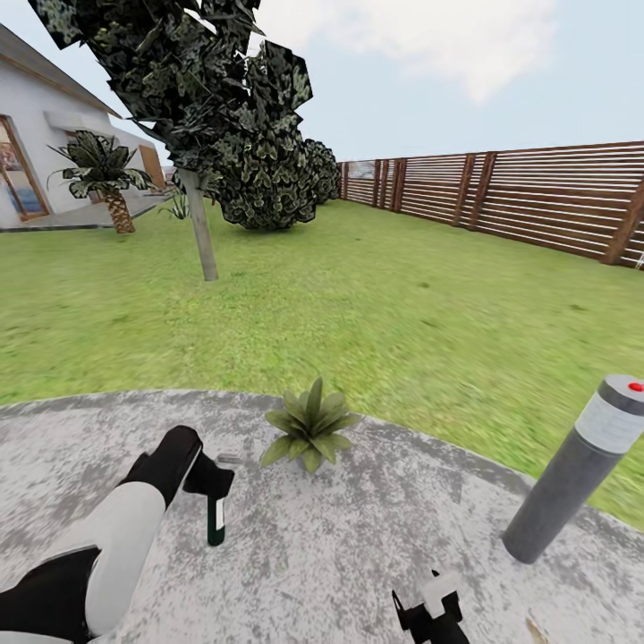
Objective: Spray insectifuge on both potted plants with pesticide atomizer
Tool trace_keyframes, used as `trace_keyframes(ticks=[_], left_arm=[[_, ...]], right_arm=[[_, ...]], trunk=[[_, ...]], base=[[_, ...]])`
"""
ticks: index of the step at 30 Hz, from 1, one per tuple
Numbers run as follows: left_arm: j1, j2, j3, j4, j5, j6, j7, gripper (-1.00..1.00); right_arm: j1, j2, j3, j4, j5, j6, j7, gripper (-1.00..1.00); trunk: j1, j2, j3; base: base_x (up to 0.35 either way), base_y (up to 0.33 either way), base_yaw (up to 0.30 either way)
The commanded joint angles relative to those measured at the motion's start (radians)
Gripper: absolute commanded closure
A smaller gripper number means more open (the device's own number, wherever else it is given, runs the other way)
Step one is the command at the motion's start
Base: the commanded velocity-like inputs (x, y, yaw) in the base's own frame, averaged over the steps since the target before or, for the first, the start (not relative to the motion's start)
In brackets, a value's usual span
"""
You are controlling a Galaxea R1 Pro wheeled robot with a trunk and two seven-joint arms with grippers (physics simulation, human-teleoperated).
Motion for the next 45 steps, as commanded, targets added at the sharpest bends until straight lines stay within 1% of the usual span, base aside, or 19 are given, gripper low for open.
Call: trace_keyframes(ticks=[1,7,11,13,16,19,29,36,41,43,44,45], left_arm=[[0.002,0.0,0.002,0.0,-0.009,0.018,-0.009,1.0],[0.003,0.012,-0.002,0.001,-0.006,0.036,-0.01,1.0],[0.006,0.009,-0.003,0.002,-0.006,0.037,-0.01,1.0],[0.008,0.006,-0.004,0.004,-0.006,0.036,-0.01,1.0],[0.008,0.005,-0.004,0.005,-0.006,0.036,-0.01,1.0],[0.008,0.004,-0.005,0.005,-0.006,0.037,-0.01,1.0],[0.009,0.001,-0.003,0.007,-0.009,0.037,-0.01,1.0],[0.01,0.001,-0.005,0.007,-0.015,0.04,-0.01,1.0],[0.011,-0.011,-0.007,0.008,-0.015,0.04,-0.011,1.0],[0.01,-0.018,-0.014,0.008,-0.015,0.041,-0.011,1.0],[0.01,-0.023,-0.026,0.008,-0.015,0.043,-0.011,1.0],[0.01,-0.03,-0.052,0.008,-0.014,0.052,-0.012,1.0]], right_arm=[[-0.001,0.0,-0.008,0.001,0.01,-0.003,-0.003,-1.0],[0.001,-0.001,-0.008,0.001,0.009,-0.003,-0.003,-1.0],[0.003,-0.001,-0.01,0.001,0.009,-0.003,-0.003,-1.0],[0.004,-0.001,-0.031,0.001,0.009,-0.003,-0.003,-1.0],[0.004,-0.002,-0.09,0.001,0.01,-0.002,-0.003,-1.0],[0.004,-0.002,-0.106,0.002,0.011,-0.002,-0.002,-1.0],[0.013,-0.009,-0.112,0.001,0.01,-0.003,-0.002,-1.0],[0.015,-0.01,-0.112,0.001,0.01,-0.003,-0.002,-1.0],[0.015,-0.009,-0.112,0.001,0.01,-0.003,-0.003,-1.0],[0.015,-0.009,-0.112,0.001,0.01,-0.003,-0.003,-1.0],[0.015,-0.009,-0.112,0.001,0.01,-0.003,-0.003,-1.0],[0.015,-0.009,-0.112,0.001,0.01,-0.003,-0.003,-1.0]], trunk=[[0.0,0.0,-0.001],[0.0,0.0,-0.001],[0.0,0.0,-0.005],[0.0,0.0,-0.008],[0.0,0.0,-0.013],[0.0,0.0,-0.018],[0.0,0.0,-0.033],[0.0,0.0,-0.043],[0.0,0.0,-0.047],[0.0,0.0,-0.048],[0.0,0.0,-0.048],[0.0,0.0,-0.048]], base=[[0.281,0.094,0.0],[0.299,0.108,0.0],[0.305,0.112,0.0],[0.305,0.112,-0.002],[0.305,0.112,-0.042],[0.305,0.112,-0.062],[0.299,0.037,-0.127],[0.049,0.0,-0.179],[0.001,0.0,-0.116],[0.014,0.0,-0.019],[0.105,0.0,-0.007],[0.183,-0.094,-0.002]])
